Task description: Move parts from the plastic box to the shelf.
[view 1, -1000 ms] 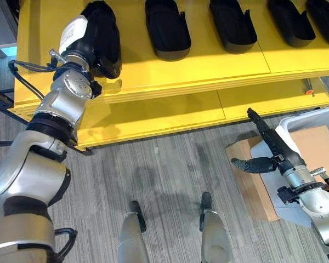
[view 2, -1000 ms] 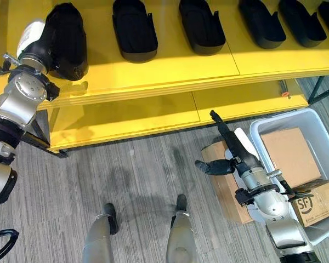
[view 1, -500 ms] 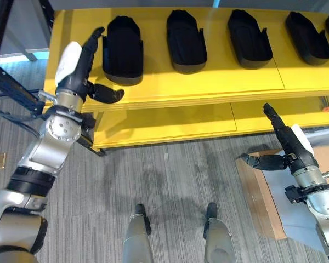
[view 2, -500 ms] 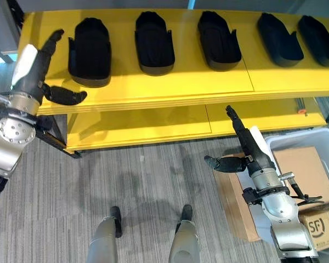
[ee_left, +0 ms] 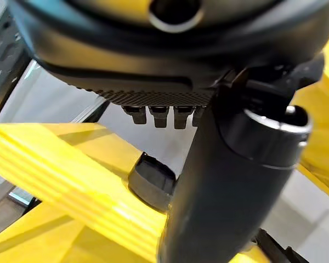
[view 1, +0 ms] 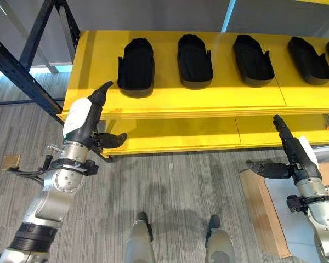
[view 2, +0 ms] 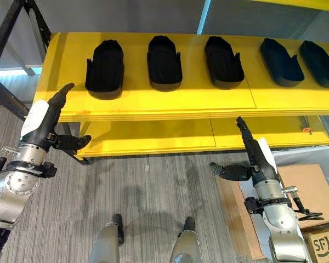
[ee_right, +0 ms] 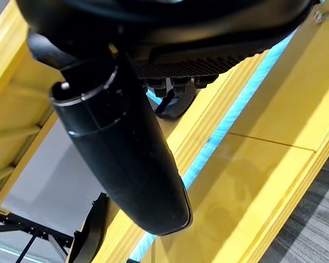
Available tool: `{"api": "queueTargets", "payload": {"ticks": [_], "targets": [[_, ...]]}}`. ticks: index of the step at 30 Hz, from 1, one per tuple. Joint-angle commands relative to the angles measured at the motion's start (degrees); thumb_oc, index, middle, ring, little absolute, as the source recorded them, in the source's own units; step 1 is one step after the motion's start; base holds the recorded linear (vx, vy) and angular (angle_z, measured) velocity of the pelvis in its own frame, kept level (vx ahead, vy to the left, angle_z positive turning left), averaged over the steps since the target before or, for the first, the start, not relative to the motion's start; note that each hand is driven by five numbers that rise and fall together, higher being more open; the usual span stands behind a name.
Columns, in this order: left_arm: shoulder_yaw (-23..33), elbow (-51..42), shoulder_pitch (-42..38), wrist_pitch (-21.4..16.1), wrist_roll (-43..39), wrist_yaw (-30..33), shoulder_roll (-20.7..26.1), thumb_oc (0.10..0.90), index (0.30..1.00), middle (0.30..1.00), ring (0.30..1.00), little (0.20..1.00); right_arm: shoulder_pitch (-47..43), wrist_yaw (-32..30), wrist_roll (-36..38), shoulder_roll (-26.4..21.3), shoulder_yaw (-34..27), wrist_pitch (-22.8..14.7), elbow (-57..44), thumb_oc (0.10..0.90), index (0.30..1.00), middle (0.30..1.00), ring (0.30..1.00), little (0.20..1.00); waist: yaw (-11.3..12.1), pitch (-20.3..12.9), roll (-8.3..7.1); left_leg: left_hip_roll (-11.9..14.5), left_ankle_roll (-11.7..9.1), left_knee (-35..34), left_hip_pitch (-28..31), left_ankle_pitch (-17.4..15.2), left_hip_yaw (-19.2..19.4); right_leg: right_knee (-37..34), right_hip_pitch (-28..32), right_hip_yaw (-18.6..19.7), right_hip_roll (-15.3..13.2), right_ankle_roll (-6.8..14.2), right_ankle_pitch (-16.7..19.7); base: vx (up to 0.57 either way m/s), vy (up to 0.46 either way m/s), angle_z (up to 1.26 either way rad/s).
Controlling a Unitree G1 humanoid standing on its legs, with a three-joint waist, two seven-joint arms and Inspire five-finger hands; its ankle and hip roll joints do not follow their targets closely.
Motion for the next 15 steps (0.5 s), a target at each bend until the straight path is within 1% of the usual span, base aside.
{"api": "queueTargets", "payload": {"ticks": [1, 7, 15], "targets": [[0.76, -3.65, -4.14, -4.78, 5.82, 1.99, 0.02, 0.900, 1.000, 1.000, 1.000, 1.000, -1.66, -3.67, -1.15, -2.42, -5.00, -4.83, -2.24, 0.900, 1.000, 1.000, 1.000, 1.000, -0.57, -7.28, -0.06, 2.90, -0.27, -4.56, 3.68, 0.24, 0.66, 2.09, 1.78, -0.59, 0.95, -2.17, -4.79, 0.00, 0.000, 0.00], [-3.99, -0.42, -6.72, -4.17, 7.78, 1.16, -2.66, 0.900, 1.000, 1.000, 1.000, 1.000, -1.80, -4.37, -1.41, -1.98, -4.51, -4.90, -2.28, 0.900, 1.000, 1.000, 1.000, 1.000, -1.38, -7.39, 0.08, 3.24, -0.12, -4.41, 3.03, 0.39, 0.86, 2.57, 0.57, 0.01, 1.46, -2.22, -4.83, -0.01, -0.003, -0.04], [-11.83, 8.51, -15.54, -2.90, 8.19, 2.04, -5.51, 0.900, 1.000, 1.000, 1.000, 1.000, -2.95, -4.90, -1.16, -2.77, -2.80, -5.09, -2.20, 0.900, 1.000, 1.000, 1.000, 1.000, -2.45, -7.80, 0.15, 3.34, -0.05, -4.55, 1.93, 0.79, 1.13, 3.26, -1.43, 0.98, 1.87, -2.31, -4.74, 0.00, -0.001, -0.06]]}}
